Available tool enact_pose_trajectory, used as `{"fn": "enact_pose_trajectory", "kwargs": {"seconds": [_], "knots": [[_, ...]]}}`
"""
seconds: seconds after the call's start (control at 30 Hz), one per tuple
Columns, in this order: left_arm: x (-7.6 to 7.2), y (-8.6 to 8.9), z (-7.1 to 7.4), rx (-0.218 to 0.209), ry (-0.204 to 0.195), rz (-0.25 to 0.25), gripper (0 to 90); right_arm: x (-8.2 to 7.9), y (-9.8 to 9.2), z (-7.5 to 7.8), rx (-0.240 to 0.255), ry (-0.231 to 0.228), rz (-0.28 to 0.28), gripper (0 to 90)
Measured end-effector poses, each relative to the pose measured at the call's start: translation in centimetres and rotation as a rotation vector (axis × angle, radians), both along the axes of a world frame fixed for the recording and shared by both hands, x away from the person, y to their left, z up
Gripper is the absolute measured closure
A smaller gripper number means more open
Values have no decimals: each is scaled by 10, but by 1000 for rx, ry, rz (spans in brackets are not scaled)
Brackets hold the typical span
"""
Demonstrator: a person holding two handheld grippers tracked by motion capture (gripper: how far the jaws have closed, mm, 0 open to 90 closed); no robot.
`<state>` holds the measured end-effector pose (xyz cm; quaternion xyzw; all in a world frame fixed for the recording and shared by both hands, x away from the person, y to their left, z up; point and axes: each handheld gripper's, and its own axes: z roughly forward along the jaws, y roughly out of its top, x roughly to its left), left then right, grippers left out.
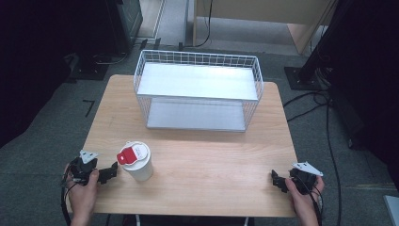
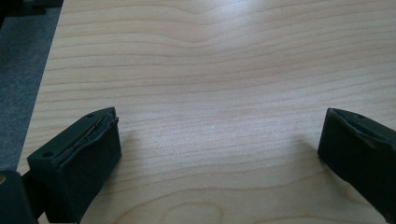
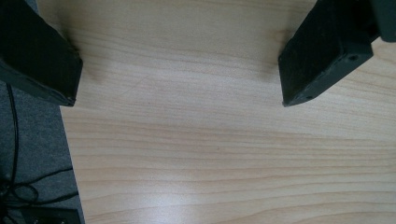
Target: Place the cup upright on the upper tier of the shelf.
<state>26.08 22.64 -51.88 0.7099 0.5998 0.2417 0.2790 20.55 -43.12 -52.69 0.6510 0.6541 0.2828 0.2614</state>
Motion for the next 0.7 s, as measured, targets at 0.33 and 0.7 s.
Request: {"fn": "enact_pose_trajectory", "kwargs": {"seconds": [0.33,0.7], "knots": [[-10,1,1,35,-25,-40,0,0,0,0,-1,2,2,0],[-27,7,5,-22,-7,-189,0,0,0,0,-3,1,6,0]]}}
